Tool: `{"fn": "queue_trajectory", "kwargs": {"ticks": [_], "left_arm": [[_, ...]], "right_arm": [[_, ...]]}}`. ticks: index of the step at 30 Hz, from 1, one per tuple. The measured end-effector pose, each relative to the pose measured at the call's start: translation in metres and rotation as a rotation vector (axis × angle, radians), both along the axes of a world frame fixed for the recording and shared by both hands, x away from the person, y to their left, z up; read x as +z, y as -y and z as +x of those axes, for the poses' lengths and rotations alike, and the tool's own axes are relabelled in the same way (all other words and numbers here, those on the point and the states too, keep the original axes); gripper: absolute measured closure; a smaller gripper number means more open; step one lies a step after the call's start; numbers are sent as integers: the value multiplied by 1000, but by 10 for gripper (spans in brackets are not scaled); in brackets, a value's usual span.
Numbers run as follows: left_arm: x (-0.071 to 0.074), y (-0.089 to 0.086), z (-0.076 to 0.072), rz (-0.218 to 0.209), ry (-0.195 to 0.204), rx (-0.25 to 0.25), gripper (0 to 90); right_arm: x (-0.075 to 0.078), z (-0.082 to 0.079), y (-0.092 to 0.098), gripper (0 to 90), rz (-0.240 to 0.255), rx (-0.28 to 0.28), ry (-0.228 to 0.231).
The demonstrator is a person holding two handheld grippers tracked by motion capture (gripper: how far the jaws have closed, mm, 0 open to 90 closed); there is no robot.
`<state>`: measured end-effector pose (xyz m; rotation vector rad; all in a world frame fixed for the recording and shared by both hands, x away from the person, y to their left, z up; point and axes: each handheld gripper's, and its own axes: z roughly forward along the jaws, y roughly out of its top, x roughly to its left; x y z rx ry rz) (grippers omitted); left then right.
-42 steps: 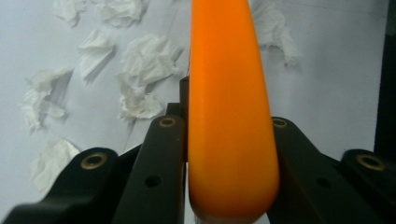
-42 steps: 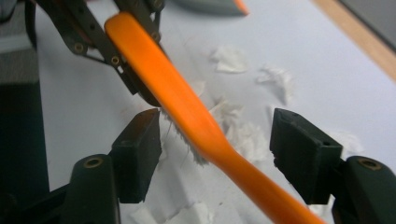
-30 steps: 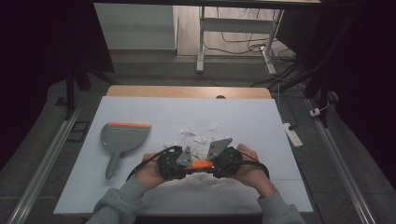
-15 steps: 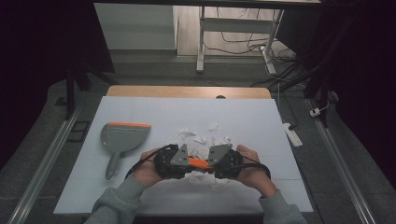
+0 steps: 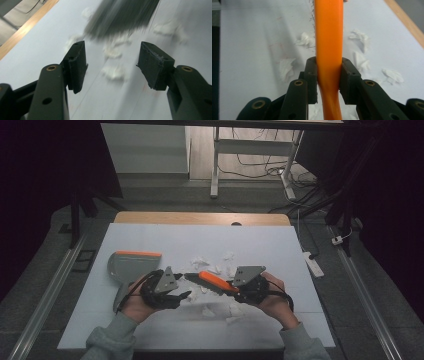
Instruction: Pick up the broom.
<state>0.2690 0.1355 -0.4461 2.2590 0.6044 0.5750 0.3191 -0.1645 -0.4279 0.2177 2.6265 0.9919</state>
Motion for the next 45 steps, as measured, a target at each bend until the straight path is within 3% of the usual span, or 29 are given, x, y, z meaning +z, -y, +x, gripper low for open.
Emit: {"fn": "queue_trajectory", "kwargs": {"ticks": [9, 19, 26, 36, 45], "left_arm": [[-10, -34, -7, -45, -48, 132, 395], [-30, -66, -16, -57, -89, 219, 379], [-42, -85, -18, -105, -129, 303, 299], [-46, -83, -15, -132, -140, 303, 264], [-52, -81, -10, -120, -158, 314, 264]], "right_arm": [[1, 9, 11, 706, 60, -108, -13], [3, 17, 27, 705, 116, -168, -23], [5, 22, 36, 706, 159, -242, -18], [3, 31, 45, 706, 150, -320, -31], [3, 40, 54, 706, 163, -356, -36]]}}
